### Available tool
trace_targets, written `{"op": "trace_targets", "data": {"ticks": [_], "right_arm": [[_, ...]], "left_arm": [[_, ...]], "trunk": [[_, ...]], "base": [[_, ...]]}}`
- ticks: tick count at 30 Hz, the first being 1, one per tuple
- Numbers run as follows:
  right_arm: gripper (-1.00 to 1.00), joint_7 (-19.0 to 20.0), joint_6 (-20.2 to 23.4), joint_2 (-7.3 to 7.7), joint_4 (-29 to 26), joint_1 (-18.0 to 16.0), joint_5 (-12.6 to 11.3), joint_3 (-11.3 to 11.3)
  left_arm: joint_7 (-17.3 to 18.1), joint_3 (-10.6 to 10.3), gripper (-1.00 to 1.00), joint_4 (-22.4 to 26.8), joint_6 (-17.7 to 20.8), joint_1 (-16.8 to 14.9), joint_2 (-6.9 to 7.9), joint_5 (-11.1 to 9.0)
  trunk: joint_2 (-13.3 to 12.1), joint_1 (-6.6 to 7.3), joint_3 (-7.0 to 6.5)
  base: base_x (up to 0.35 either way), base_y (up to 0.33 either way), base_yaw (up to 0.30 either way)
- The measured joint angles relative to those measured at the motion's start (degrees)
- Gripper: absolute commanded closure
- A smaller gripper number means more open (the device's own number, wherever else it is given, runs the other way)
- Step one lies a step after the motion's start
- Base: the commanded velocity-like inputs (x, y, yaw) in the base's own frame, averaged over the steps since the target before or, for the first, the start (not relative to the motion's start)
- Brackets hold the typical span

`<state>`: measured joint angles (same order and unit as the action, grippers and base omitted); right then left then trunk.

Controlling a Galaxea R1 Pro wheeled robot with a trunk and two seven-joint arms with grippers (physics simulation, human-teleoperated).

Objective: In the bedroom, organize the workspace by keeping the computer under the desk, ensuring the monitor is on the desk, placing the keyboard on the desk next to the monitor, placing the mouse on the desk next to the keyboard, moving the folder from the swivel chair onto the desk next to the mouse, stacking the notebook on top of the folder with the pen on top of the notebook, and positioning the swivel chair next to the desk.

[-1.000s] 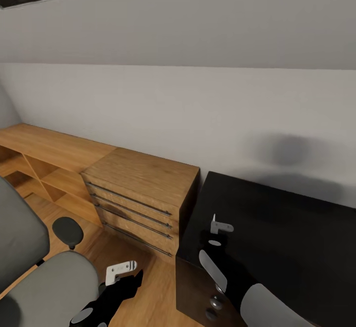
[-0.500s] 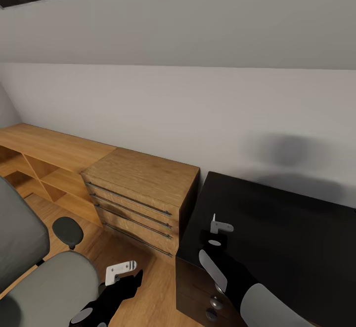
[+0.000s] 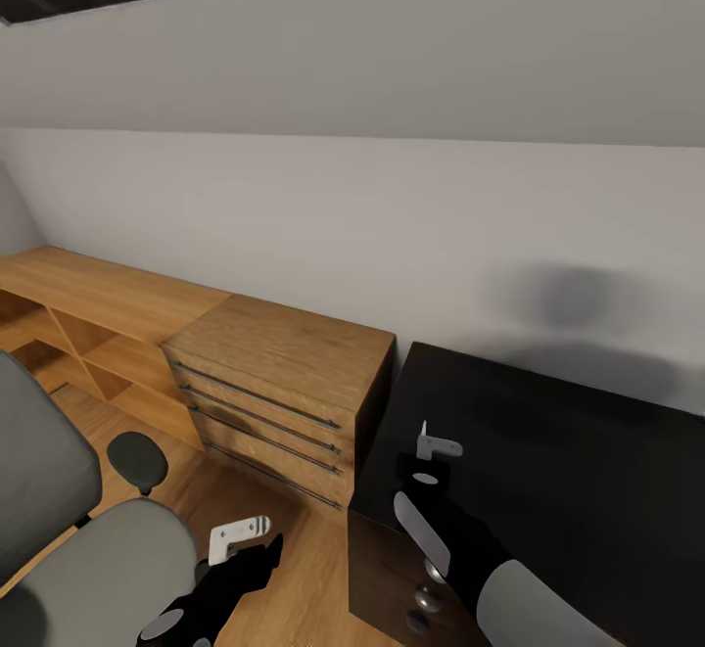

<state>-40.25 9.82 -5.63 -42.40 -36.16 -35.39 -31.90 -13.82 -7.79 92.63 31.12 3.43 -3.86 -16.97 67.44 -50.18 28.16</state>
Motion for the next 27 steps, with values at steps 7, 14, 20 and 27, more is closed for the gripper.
{"op": "trace_targets", "data": {"ticks": [7,14,20,27], "right_arm": [[1.0,-2.0,0.8,3.98,-15.9,1.4,-2.1,0.0],[1.0,-2.2,0.8,5.83,-22.7,3.2,-5.0,-0.1],[1.0,-2.2,0.8,6.05,-25.9,3.9,-5.5,-0.1],[1.0,-2.2,0.6,6.1,-26.8,4.7,-5.5,0.1]], "left_arm": [[0.0,-0.1,-1.0,0.0,0.1,0.0,0.0,0.0],[0.0,0.2,-1.0,-0.2,0.3,0.0,0.08,-0.1],[0.0,0.2,-1.0,-0.2,0.3,0.0,0.08,0.0],[-0.1,0.2,-1.0,-0.2,0.2,0.0,0.09,0.0]], "trunk": [[-2.8,1.51,-1.26],[-5.6,3.08,-2.52],[-8.0,4.41,-3.59],[-10.8,5.94,-5.03]], "base": [[-0.318,-0.04,0.0],[-0.119,-0.039,0.0],[-0.007,-0.002,0.0],[0.0,0.0,-0.098]]}}
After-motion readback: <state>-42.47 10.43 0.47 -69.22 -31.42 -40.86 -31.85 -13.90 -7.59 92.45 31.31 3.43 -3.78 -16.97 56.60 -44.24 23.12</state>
